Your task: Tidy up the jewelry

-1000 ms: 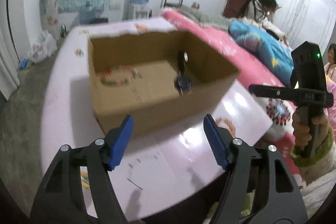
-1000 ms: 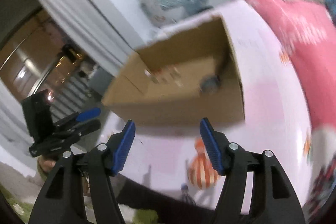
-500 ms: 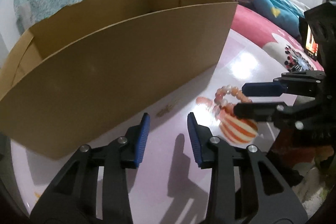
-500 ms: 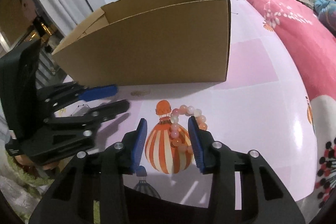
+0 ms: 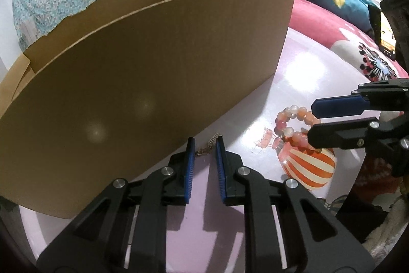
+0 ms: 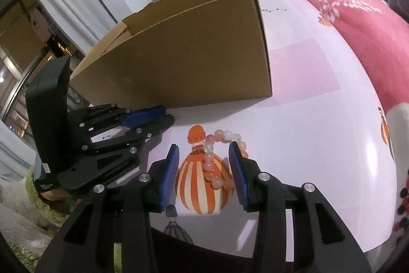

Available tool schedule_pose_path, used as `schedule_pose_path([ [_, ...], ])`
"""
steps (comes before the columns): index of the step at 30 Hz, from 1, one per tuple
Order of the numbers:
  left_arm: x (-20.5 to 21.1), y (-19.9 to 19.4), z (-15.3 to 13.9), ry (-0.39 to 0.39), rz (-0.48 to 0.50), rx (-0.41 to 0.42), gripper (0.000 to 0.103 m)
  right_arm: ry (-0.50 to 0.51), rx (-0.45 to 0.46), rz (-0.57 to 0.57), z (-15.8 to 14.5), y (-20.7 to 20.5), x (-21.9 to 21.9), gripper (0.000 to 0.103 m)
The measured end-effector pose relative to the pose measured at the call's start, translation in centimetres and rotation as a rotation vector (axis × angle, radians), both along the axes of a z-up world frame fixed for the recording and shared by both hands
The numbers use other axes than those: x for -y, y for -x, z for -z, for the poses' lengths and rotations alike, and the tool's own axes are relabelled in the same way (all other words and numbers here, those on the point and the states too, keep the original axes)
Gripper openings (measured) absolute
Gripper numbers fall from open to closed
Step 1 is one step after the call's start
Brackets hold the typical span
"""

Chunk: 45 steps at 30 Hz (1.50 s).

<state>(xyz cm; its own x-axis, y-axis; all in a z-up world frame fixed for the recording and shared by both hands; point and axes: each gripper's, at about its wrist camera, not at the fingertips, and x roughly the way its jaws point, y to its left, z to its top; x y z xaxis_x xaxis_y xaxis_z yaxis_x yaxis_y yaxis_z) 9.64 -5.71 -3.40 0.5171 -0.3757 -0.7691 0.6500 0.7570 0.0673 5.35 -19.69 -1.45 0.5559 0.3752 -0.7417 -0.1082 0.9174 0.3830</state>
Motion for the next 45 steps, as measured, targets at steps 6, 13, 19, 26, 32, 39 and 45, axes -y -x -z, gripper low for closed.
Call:
schedule_pose_path([
  [6, 0.8, 0.7, 0.2, -0.02, 0.017, 0.039, 0.003, -0.009, -0.001, 0.008, 0.0, 0.5, 0.2, 0.04],
  [13, -1.1, 2.2, 0.0, -0.011, -0.006, 0.013, 0.001, -0.033, -0.007, -0.002, 0.1, 0.9, 0.3, 0.04],
  [19, -3.0, 4.0, -0.2, -0.01, -0.041, -0.022, 0.002, -0.043, -0.011, -0.011, 0.0, 1.0, 0.0, 0.04],
  [26, -3.8, 4.6, -0.8, 0.04, -0.035, -0.042, 0.013, -0.037, -0.012, -0.013, -0.4, 0.4, -0.6, 0.04],
  [32, -3.3, 3.5, -0.6, 0.059, -0.021, -0.08, 0.013, -0.026, -0.007, -0.008, -0.4, 0.6, -0.6, 0.04],
  [39, -2.7, 3.1, -0.1, 0.057, -0.02, -0.101, 0.013, -0.019, -0.001, -0.004, -0.5, 0.7, -0.5, 0.04],
  [45, -2.6, 3.2, -0.2, 0.025, -0.027, -0.08, 0.007, -0.022, -0.009, -0.004, -0.2, 0.6, -0.3, 0.04],
])
